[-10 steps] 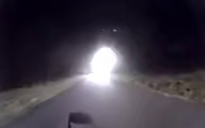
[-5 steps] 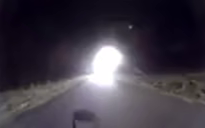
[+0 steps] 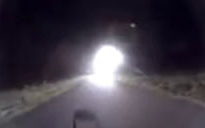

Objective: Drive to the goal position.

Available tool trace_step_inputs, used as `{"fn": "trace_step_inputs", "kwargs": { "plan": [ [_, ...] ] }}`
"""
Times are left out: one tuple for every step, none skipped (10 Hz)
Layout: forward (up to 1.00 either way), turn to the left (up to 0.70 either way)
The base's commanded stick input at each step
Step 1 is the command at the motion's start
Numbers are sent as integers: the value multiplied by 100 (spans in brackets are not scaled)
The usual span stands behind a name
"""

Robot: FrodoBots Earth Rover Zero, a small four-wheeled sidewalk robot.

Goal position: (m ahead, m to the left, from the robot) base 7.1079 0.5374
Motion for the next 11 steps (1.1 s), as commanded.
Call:
{"fn": "trace_step_inputs", "kwargs": {
  "plan": [
    [95,4],
    [95,4],
    [94,3],
    [95,4],
    [95,4],
    [95,4],
    [95,5],
    [95,4],
    [95,3],
    [95,3],
    [95,3]
  ]
}}
